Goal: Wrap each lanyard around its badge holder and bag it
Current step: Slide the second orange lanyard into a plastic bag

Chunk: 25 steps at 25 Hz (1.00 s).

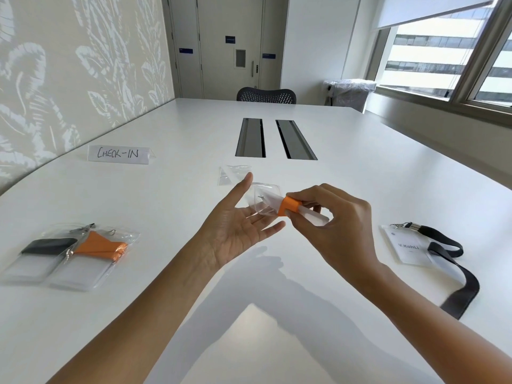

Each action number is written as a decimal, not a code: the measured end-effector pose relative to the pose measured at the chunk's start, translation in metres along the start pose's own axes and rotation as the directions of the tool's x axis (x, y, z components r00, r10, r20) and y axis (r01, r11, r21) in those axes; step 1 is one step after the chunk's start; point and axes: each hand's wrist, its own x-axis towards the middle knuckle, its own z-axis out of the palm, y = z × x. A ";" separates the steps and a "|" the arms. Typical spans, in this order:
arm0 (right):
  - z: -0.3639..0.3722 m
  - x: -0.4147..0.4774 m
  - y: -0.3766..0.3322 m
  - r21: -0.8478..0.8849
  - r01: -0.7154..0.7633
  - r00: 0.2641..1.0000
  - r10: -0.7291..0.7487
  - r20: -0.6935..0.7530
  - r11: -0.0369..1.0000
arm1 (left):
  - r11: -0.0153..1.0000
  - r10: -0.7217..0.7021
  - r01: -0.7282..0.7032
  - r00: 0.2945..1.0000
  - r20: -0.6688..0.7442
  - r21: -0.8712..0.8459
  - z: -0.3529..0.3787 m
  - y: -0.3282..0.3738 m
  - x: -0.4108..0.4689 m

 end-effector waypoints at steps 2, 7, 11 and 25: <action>0.000 -0.001 0.001 -0.033 0.011 1.000 -0.012 -0.005 0.999 | 1.000 0.008 -0.008 1.000 0.005 0.023 0.001 -0.002 -0.001; 0.002 -0.003 0.001 -0.048 0.052 0.998 -0.050 0.028 0.998 | 0.995 0.020 -0.018 1.000 -0.011 0.099 0.006 -0.006 -0.002; 0.004 -0.005 0.000 0.001 0.025 1.000 -0.025 -0.010 1.000 | 0.993 0.006 -0.008 1.000 0.024 0.117 0.009 -0.010 -0.002; 0.011 -0.010 0.000 -0.075 0.020 0.993 -0.028 -0.114 0.997 | 0.975 -0.006 -0.009 0.998 0.068 0.223 0.020 -0.027 -0.004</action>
